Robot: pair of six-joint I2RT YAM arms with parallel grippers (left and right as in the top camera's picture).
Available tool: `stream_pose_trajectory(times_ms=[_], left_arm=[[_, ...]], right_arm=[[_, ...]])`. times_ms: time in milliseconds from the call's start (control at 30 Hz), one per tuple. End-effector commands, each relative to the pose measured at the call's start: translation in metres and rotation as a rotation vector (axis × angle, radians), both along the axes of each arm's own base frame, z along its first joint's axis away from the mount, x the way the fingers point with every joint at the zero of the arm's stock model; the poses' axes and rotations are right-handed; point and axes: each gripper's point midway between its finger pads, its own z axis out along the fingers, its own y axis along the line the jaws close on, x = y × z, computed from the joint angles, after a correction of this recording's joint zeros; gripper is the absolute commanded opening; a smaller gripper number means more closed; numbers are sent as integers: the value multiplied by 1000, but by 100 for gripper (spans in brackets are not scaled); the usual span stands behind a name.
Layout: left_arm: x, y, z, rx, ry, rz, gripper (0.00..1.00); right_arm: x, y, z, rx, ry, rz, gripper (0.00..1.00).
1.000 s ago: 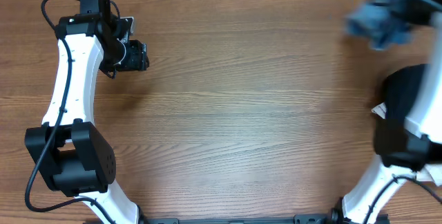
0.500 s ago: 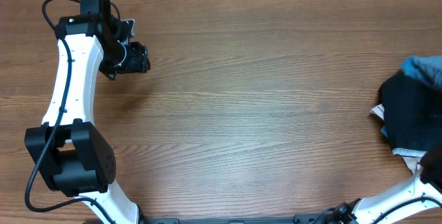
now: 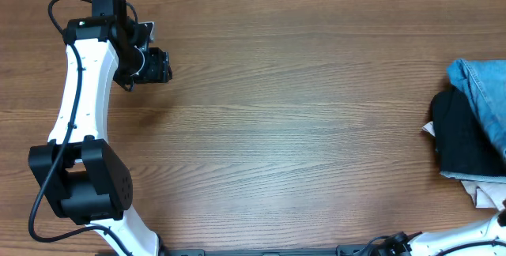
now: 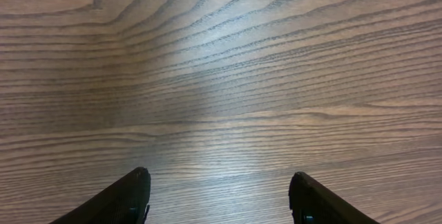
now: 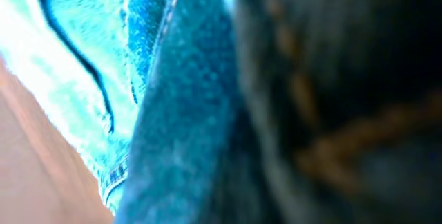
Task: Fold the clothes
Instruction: 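Carry the jeans right and place it on the dark clothes pile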
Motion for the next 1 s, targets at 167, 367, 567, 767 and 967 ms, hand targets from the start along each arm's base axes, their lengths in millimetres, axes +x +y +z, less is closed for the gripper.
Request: stream_pose_trajectory(times_ms=[167, 367, 567, 767, 967], left_arm=[[6, -3, 15, -15, -49, -2, 68], [6, -3, 15, -15, -48, -3, 68], [6, -3, 15, -15, -48, -3, 73], [6, -3, 15, -14, -51, -3, 74], [6, 1, 14, 4, -50, 2, 74]], right_arm=[[-48, -1, -22, 114, -36, -178, 36], [-48, -4, -33, 102, -36, -177, 68], [-48, -2, -23, 168, -121, -241, 90], [-30, 17, 0, 231, -279, -173, 100], [10, 49, 3, 229, -254, -4, 100]])
